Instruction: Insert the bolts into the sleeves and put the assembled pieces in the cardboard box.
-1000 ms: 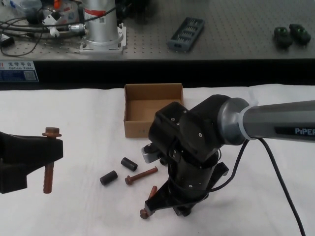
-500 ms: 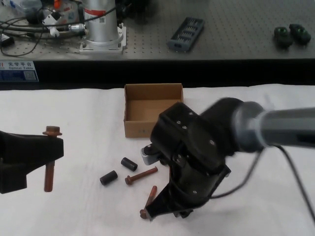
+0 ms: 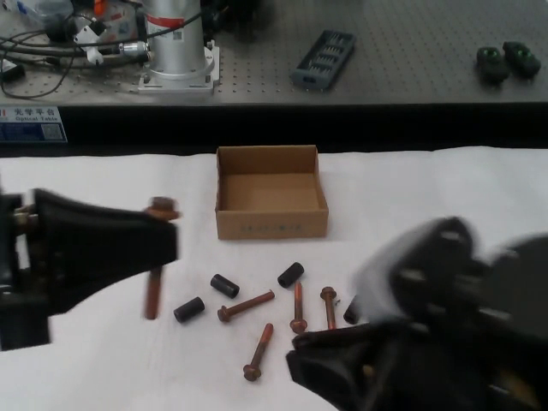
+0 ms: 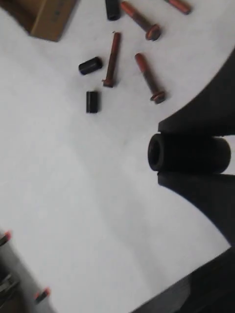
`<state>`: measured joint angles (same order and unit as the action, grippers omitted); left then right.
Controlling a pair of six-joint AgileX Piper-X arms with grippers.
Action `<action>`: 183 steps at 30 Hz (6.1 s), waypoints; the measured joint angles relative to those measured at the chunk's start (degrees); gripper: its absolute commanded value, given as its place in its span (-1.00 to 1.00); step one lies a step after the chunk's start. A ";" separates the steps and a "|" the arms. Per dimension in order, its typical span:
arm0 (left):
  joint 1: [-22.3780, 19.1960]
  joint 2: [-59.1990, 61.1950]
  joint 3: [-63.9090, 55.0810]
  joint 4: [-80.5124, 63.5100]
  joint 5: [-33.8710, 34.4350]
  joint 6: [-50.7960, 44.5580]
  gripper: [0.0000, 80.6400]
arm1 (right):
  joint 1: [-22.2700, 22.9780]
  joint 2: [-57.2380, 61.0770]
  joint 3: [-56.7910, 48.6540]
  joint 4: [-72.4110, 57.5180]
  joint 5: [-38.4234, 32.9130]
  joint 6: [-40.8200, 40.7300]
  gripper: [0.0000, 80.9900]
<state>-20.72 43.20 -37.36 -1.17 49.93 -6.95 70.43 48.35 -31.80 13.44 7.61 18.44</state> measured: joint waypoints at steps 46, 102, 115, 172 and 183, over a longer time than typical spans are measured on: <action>-21.47 15.24 0.41 -32.96 -15.91 6.95 -0.99 | -8.98 -3.81 14.15 -29.02 -6.52 -9.03 -0.90; -18.93 15.29 0.41 -40.61 -19.77 4.05 -0.99 | -17.00 10.74 11.63 -51.52 -25.85 -1.45 -0.90; -18.93 15.29 0.41 -40.61 -19.99 3.36 -0.99 | -17.00 10.74 11.63 -51.95 -24.42 -1.33 -0.90; -17.45 15.29 -0.06 -40.50 -18.95 1.56 -0.84 | -17.44 14.08 8.96 -57.97 -23.24 -1.44 -0.90; -17.24 15.39 -0.02 -38.70 -25.01 -0.98 0.13 | -20.81 14.08 8.81 -60.37 -23.24 -1.62 -0.90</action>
<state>-37.95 58.59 -37.37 -39.87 24.92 -7.93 49.62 62.43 -22.99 -46.94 -15.63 16.82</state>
